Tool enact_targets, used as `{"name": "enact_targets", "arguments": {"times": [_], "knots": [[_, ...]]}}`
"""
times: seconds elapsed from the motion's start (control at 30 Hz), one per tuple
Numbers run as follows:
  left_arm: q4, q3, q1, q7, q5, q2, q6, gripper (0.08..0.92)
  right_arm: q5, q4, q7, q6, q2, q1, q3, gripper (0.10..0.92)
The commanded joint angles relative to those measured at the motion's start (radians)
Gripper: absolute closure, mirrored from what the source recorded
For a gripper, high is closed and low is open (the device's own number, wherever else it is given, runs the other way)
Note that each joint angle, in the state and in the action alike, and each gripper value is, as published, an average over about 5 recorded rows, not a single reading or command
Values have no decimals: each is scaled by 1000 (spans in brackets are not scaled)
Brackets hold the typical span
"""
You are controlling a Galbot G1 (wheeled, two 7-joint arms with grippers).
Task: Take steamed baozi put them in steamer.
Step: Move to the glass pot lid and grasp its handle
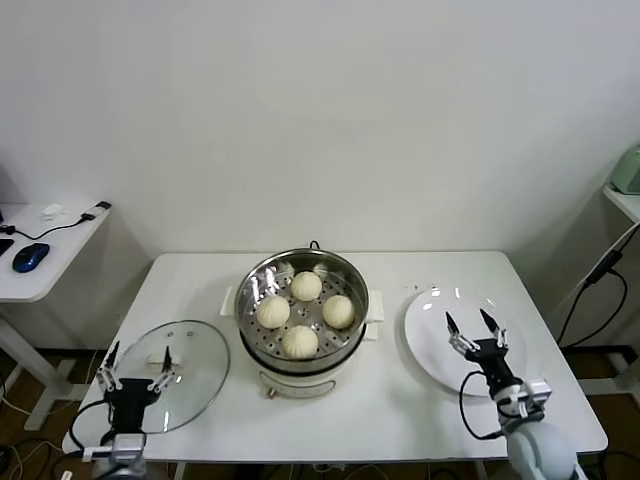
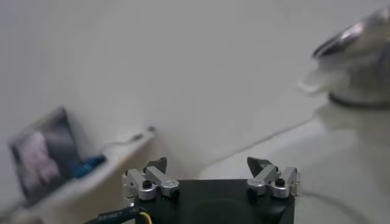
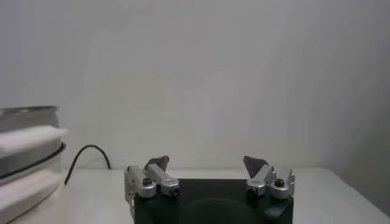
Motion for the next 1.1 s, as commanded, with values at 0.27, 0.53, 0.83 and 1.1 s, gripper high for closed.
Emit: {"name": "enact_targets", "arguments": {"times": [0.27,0.53,0.83,1.1], "knots": [[263,-16,16,-284,818,73,-137,177,-90,13,-2,53,128,-134,56,203],[338,-8,-9,-242,959,60,-106,177,-91,23,-1,52,129,-145,61,203],[376,-8,-105,-234,1011,30,-46,177,-93,30,0,57,140,-169,70,203],[416,1,-165,-221,1045,37,-12,177,-96,34,1,60,159,-179,75,203]]}}
